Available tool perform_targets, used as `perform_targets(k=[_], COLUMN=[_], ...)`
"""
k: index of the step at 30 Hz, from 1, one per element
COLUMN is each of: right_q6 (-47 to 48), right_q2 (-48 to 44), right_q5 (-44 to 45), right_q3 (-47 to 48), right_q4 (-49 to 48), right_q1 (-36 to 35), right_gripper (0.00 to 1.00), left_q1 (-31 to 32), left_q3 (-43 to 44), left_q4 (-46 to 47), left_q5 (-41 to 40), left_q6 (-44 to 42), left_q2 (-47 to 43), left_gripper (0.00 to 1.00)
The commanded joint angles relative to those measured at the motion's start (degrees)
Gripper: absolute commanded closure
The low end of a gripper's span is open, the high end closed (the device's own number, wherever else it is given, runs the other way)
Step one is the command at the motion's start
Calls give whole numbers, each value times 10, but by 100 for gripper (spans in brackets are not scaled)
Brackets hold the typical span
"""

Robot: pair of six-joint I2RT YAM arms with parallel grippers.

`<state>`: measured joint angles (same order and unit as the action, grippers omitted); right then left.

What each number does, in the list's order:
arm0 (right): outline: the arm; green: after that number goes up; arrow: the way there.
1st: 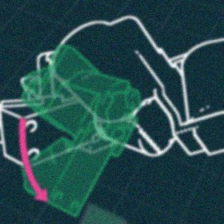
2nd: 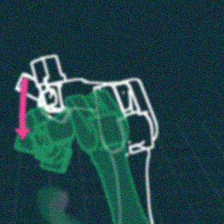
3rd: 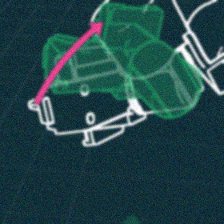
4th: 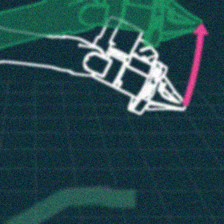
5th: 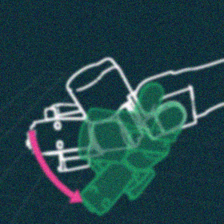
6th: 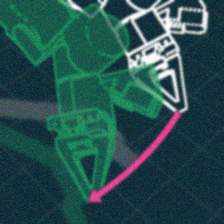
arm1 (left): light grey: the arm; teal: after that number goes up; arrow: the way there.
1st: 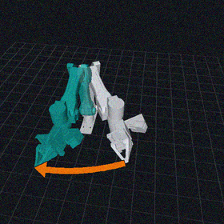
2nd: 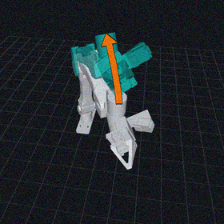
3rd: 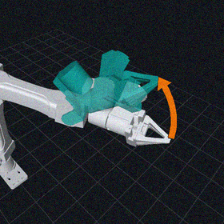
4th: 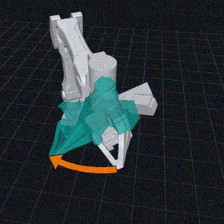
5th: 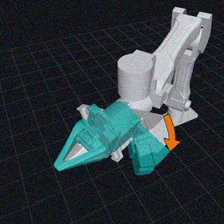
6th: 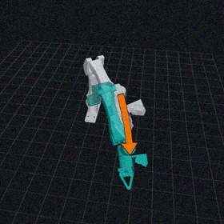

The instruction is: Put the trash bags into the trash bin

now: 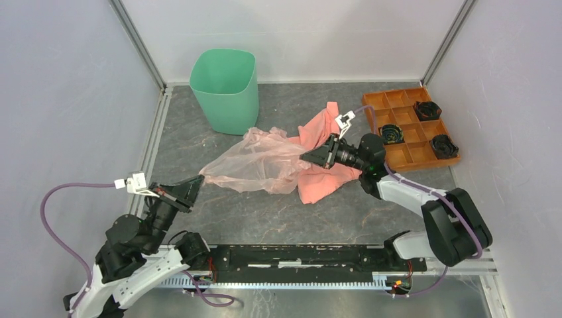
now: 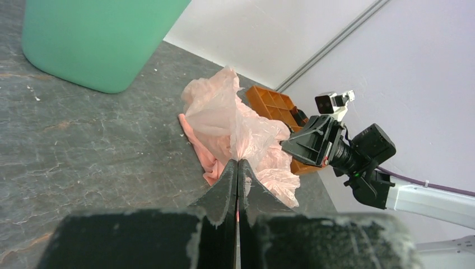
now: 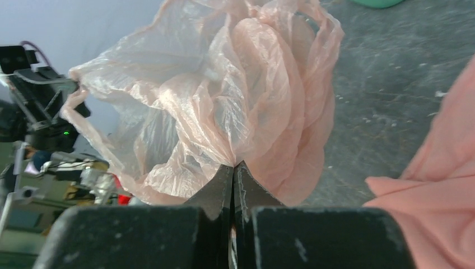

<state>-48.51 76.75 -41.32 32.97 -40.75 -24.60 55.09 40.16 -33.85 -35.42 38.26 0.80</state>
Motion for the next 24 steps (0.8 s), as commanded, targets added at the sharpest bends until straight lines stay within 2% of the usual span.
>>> perform_targets(k=[1,5,9,12,15,17,20,24], right_q6=[-90,-131,-122,-132,-130,-95,11,131], right_q2=[29,60,101,126,138,144,157,199], right_q5=[-56,-70,-88,-84,-79,-78,-63,-47], right_q3=[-19,-29,-11,-13,-7,15,82,176], right_q4=[-159,-218,-191,-201,-201,-153,10,180], right_q1=[6,20,26,25,14,-5,-47,-82], right_gripper=[100,100,100,100,100,100,99,93], left_q1=[0,0,0,1,3,6,6,6], left_q3=[25,51,89,112,120,116,100,111], left_q4=[-37,-63,-88,-84,-59,-39,10,53], left_q5=[-18,-34,-44,-30,24,65,137,168], left_q6=[-29,-21,-29,-48,-71,-75,-73,-52], left_q2=[-3,-3,-3,-2,3,18,66,190], left_gripper=[98,98,98,98,98,98,98,98])
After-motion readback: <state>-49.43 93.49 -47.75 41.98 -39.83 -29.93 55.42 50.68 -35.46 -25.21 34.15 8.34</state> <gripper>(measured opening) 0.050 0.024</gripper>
